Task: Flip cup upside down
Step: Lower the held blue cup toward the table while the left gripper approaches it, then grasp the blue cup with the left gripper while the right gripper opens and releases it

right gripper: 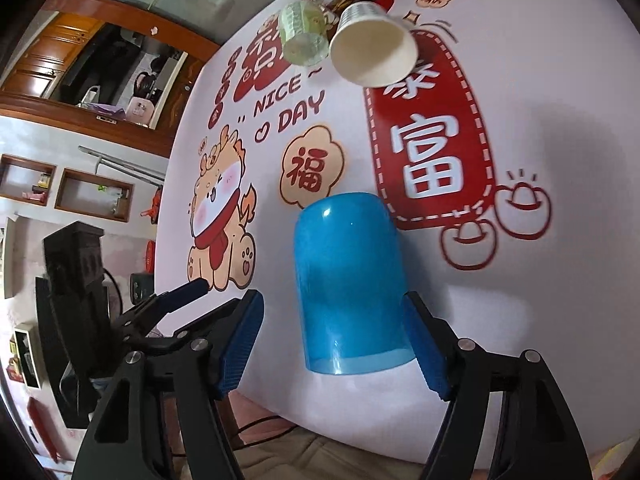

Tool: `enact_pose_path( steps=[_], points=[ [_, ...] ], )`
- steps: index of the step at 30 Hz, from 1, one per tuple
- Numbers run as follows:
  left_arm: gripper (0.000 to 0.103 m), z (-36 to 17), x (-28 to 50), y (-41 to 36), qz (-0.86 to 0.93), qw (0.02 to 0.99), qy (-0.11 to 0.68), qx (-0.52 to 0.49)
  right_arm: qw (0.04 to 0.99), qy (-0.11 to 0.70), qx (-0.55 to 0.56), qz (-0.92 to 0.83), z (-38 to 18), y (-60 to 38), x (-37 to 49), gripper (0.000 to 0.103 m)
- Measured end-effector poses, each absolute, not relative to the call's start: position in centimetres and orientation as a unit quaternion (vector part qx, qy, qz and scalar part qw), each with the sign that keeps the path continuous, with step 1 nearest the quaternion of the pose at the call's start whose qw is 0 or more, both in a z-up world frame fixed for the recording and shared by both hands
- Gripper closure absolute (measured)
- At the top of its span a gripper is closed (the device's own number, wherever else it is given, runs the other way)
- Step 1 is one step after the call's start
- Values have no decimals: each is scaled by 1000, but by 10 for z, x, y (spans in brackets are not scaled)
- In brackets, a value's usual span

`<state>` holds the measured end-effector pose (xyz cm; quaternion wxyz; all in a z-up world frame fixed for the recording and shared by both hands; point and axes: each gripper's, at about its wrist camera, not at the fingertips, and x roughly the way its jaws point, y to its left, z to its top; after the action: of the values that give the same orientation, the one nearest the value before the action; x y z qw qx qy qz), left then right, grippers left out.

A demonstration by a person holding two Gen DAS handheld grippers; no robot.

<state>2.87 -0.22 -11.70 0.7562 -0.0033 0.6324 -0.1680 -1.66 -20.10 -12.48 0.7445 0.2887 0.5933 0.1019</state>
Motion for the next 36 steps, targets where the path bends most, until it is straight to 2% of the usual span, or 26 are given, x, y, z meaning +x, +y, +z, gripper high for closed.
enact_pose_path(
  steps=[6, 11, 19, 28, 34, 36],
  points=[
    [1, -123, 28, -23, -198, 740, 642, -4, 739, 588, 313, 104, -131, -221, -25, 44],
    [1, -131, 30, -38, -222, 724, 653, -15, 738, 583, 323, 107, -135, -229, -33, 46],
    [2, -145, 39, -38, -246, 699, 667, -71, 743, 574, 325, 116, -137, -239, -39, 65],
    [6, -159, 44, -53, -279, 672, 679, -99, 745, 570, 325, 117, -139, -249, -45, 68],
    [15, -165, 46, -66, -304, 656, 681, -114, 741, 574, 329, 115, -147, -257, -49, 71],
    [22, -165, 47, -71, -314, 653, 680, -115, 740, 574, 330, 116, -149, -257, -50, 71]
  ],
)
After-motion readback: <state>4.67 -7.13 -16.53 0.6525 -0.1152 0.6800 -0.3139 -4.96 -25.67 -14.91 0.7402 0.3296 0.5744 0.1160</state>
